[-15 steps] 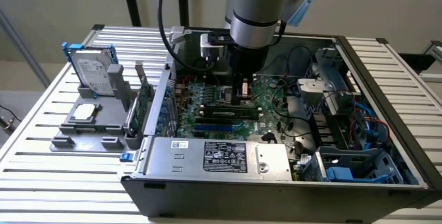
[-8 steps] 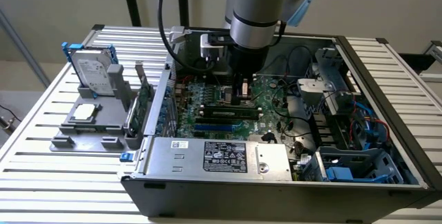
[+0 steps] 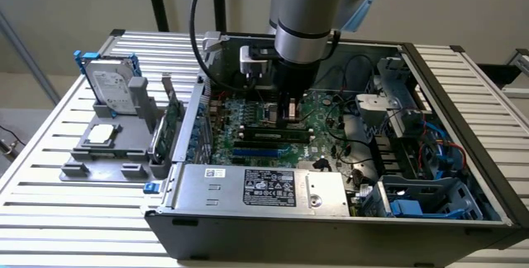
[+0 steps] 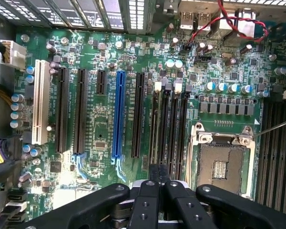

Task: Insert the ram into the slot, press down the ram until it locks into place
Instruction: 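Press down the ram until it locks into place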

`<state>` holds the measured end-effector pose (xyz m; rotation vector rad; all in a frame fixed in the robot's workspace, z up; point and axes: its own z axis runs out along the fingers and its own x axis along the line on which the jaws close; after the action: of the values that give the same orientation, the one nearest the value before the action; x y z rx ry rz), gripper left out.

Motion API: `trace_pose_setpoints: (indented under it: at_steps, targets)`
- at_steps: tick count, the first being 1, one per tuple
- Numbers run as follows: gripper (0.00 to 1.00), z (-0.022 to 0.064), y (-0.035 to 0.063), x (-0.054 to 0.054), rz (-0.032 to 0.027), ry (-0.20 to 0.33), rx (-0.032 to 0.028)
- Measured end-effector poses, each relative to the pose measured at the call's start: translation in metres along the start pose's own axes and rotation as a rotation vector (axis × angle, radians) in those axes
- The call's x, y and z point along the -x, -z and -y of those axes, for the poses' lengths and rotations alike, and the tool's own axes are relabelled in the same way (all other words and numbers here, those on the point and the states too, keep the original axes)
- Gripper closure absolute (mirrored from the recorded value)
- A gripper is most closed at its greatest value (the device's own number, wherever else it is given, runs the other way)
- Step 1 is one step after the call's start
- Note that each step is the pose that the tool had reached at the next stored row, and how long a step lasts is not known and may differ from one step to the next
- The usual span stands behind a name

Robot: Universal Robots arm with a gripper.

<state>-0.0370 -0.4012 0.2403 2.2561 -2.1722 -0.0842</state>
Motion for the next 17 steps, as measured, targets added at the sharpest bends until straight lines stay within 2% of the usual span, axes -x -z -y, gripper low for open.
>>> trace_pose_setpoints:
  at_steps: [13, 15, 17]
  targets:
    - [0.89, 0.0001, -0.0153, 0.001, -0.001, -0.014, 0.0002]
    - [0.89, 0.0, -0.0153, 0.001, 0.0, -0.015, -0.0003]
    - [0.89, -0.0002, -0.0088, 0.001, 0.0018, -0.015, -0.0009]
